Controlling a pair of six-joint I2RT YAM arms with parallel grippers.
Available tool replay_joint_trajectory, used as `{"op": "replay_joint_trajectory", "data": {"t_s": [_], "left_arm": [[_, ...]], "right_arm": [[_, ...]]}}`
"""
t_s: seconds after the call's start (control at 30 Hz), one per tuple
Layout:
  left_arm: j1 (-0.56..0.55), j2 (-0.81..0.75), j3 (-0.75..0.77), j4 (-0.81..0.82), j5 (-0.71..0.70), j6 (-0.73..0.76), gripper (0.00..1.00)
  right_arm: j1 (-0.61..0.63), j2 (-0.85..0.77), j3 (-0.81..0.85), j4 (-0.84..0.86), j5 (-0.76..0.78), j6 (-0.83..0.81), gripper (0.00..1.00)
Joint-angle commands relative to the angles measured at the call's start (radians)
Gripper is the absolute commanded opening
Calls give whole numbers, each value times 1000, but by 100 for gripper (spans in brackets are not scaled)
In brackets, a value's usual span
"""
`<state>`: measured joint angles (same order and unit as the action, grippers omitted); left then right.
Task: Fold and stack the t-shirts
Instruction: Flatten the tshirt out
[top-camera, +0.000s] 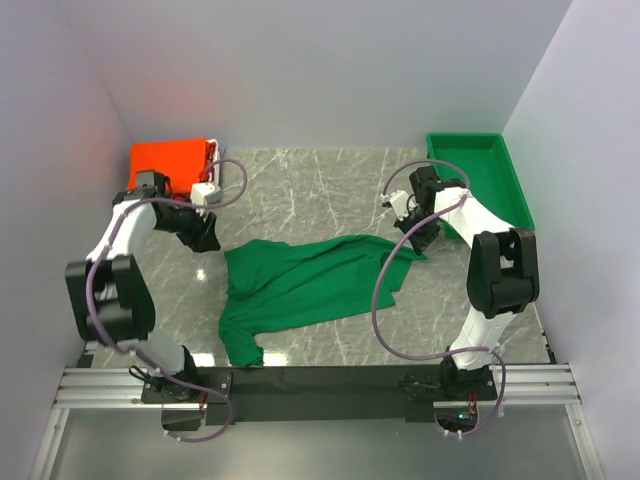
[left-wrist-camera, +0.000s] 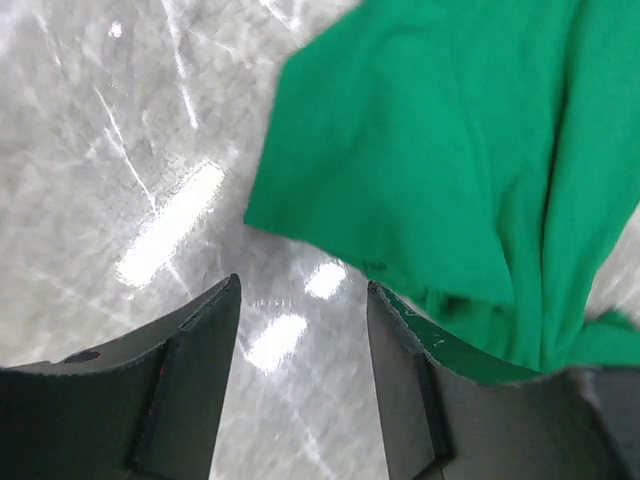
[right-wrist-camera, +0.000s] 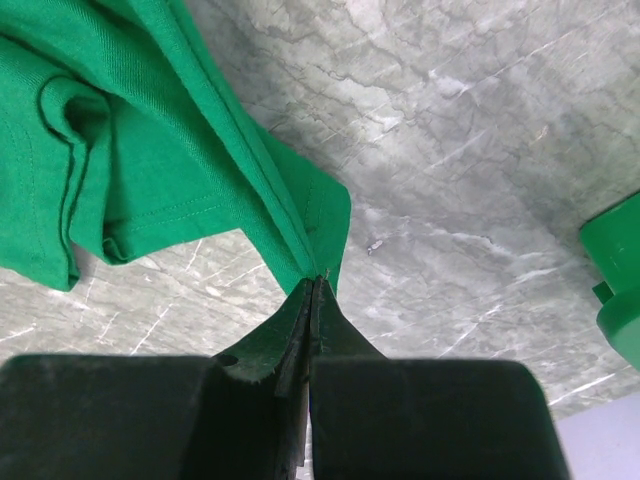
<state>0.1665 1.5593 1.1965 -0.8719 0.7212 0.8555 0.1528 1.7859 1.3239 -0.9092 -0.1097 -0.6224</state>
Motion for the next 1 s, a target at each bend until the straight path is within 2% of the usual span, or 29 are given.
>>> {"op": "replay_joint_trajectory", "data": {"t_s": [0.0, 0.07, 0.17, 0.37, 0.6, 0.73, 0.87, 0.9, 0.97], "left_arm": [[-7, 118, 84, 59, 17, -226, 60], [-9, 152, 104, 140, -9, -339, 59], [-45, 182, 103, 207, -71, -409, 57], [-151, 228, 63, 313, -190, -504, 59], [-269, 314, 75, 416, -233, -570, 67], [-314, 343, 72, 433, -220, -587, 67], [-318, 381, 77, 423, -197, -618, 59], [-314, 384, 80, 421, -200, -618, 49], [-308, 375, 78, 425, -201, -618, 37]], "right_arm": [[4, -17, 35, -8, -4, -7, 0], [5, -16, 40, -7, -11, 3, 0], [5, -10, 47, -16, -19, 13, 0], [4, 4, 60, -22, -21, 13, 0], [5, 23, 75, -31, -24, 15, 0], [4, 26, 77, -30, -19, 10, 0], [5, 27, 77, -26, -19, 9, 0], [5, 29, 77, -25, -21, 9, 0], [4, 27, 77, -23, -21, 9, 0]]}}
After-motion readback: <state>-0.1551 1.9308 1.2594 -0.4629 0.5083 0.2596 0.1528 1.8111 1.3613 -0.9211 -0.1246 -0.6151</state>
